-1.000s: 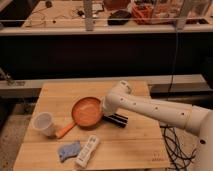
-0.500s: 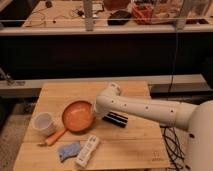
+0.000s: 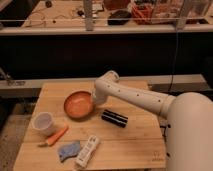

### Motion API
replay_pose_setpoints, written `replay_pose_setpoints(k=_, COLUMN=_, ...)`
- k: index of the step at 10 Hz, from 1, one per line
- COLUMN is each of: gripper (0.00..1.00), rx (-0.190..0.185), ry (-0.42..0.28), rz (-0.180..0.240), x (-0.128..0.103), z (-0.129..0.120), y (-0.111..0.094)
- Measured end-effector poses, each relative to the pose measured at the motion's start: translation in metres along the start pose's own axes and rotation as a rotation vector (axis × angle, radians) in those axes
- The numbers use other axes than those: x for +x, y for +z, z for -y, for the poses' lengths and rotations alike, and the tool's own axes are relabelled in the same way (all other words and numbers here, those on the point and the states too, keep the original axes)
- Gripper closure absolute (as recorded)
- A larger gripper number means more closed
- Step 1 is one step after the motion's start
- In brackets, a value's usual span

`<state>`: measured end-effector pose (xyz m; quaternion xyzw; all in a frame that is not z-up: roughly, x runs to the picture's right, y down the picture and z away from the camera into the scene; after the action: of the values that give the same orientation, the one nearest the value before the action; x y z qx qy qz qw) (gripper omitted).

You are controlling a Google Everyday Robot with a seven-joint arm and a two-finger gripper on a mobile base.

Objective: Drag the ceramic bowl in a circle

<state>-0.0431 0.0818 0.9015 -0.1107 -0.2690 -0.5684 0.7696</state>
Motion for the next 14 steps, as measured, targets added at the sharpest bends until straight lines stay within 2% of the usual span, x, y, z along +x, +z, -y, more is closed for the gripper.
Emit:
replay_pose_setpoints(k=2, gripper=1.0, rx=-0.006, ry=0.042, rz=-0.008, x=0.01, z=-0.02, y=-0.006)
replay_pose_setpoints(k=5, gripper=1.0, rx=-0.006, ry=0.124, rz=-0.043, x=0.012, z=-0.068, y=-0.032)
replay_pose_setpoints(k=7, gripper=1.0, rx=-0.004, ry=0.171, rz=-0.072, x=-0.005, z=-0.101, y=-0.056)
replay_pose_setpoints(k=8, gripper=1.0, rx=-0.003, ry=0.171, rz=-0.076, x=-0.017, z=-0.107, y=-0.06)
replay_pose_setpoints(k=11, gripper=1.0, rx=0.009, ry=0.137, rz=-0.076, x=-0.058, z=-0.106, y=-0.064)
replay_pose_setpoints(k=14, gripper=1.0, rx=0.025, ry=0.041, rz=-0.046, x=-0.093, z=-0.069, y=-0.044)
